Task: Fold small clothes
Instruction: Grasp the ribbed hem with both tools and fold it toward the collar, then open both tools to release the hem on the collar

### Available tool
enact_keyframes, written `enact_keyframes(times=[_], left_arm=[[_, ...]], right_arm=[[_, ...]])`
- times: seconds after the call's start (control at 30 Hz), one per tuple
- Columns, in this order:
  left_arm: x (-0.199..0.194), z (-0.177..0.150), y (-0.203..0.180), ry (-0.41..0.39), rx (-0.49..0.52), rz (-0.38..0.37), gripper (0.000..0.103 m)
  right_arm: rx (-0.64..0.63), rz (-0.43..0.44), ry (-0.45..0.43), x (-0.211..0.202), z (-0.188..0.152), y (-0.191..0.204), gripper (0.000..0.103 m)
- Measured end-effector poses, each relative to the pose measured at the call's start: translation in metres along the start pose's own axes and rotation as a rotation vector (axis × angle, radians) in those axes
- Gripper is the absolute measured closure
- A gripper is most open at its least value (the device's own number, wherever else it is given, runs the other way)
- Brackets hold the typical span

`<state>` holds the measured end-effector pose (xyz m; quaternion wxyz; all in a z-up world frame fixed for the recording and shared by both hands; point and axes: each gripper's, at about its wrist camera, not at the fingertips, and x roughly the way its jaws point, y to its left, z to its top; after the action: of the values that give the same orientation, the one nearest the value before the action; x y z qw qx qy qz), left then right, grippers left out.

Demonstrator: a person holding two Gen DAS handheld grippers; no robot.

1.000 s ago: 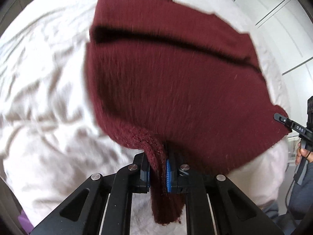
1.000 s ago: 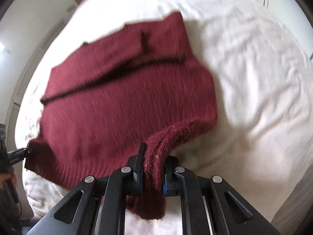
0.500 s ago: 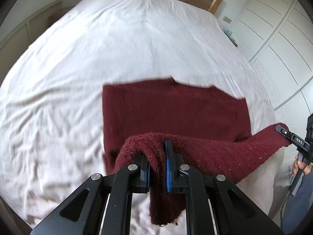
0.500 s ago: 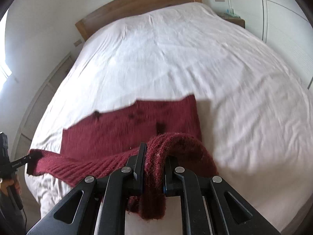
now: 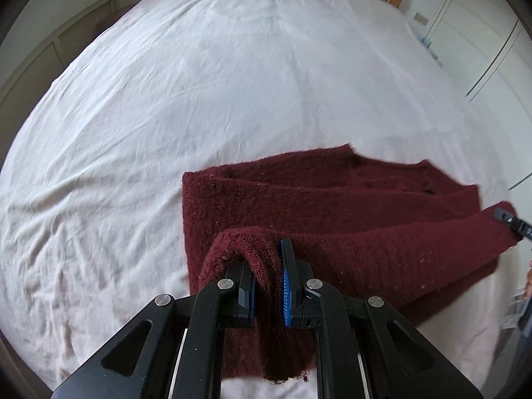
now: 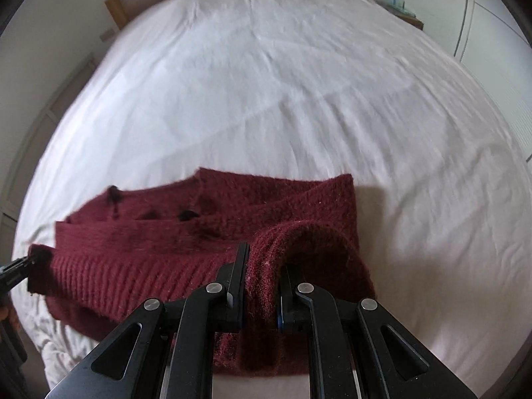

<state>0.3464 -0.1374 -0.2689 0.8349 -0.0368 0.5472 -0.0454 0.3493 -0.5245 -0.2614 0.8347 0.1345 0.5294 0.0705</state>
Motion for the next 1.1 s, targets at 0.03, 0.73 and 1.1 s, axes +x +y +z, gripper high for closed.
enact_keyframes(times=[0.03,0.73,1.1], left_arm=[[0.005,-0.002,-0.002,0.003,0.008,0.013,0.092],[-0.031,-0.001,-0.031,-0.117,0.062,0.086,0.049],[-0.012,-0.028,-0.070,-0.089,0.134,0.051,0.015]], right_arm=[[-0.002,-0.008,0.016,0.007,0.000,0.000,0.090],[-0.019,-0.017,-0.118,-0.034,0.001,0.016,0.024],[-0.208,-0.023,-0.080,-0.017,-0.042,0.069,0.015]])
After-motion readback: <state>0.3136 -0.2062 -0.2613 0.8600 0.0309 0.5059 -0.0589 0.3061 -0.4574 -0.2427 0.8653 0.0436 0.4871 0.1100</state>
